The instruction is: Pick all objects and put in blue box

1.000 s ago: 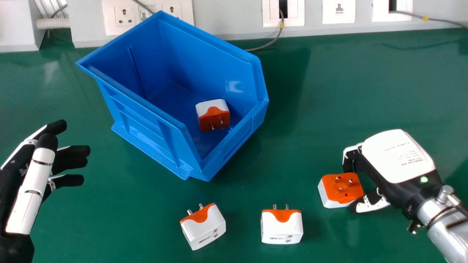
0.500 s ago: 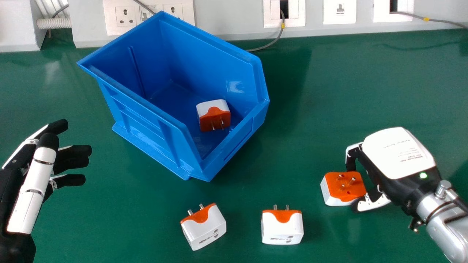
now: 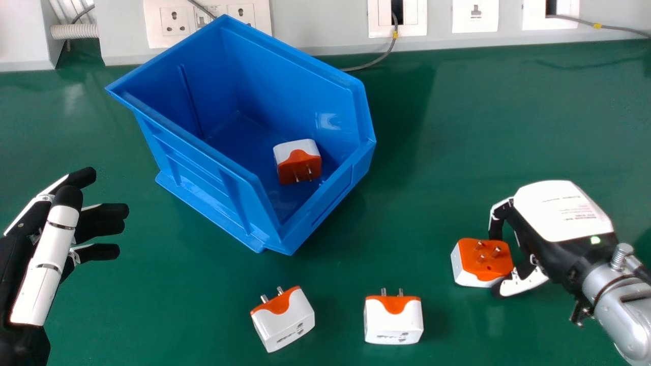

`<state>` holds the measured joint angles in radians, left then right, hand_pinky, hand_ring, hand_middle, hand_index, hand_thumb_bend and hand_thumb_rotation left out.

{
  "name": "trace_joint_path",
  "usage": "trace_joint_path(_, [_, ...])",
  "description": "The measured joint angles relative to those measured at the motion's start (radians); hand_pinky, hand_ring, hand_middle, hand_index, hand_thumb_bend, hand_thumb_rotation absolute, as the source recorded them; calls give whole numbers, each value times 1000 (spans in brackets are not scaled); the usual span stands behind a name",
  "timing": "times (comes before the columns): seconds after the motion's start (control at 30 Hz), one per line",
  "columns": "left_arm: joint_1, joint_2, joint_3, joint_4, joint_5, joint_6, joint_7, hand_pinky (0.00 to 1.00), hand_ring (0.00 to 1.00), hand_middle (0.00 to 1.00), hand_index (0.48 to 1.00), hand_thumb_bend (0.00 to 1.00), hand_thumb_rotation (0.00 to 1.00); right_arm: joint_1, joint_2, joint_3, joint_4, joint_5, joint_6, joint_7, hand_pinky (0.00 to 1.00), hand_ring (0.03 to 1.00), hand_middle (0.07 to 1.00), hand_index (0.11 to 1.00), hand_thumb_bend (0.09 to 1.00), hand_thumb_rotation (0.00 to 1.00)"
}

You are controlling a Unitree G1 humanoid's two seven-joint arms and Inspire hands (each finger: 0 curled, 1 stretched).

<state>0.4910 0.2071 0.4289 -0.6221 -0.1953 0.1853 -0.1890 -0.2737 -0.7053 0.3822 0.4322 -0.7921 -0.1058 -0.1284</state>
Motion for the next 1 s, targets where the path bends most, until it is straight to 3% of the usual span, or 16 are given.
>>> trace_joint_path(0.77, [4,0,2,-11,-1,0,-2,628,700,690,836,468,890,109,30,-107,-146,66,95,69,49,90,150,469,489,135])
trace_joint_path(1.0, [5,1,7,-11,-1,0,-4,626,697,690,834,468,890,147,32,-152,-248,84,113,92,47,87,143,469,488,136])
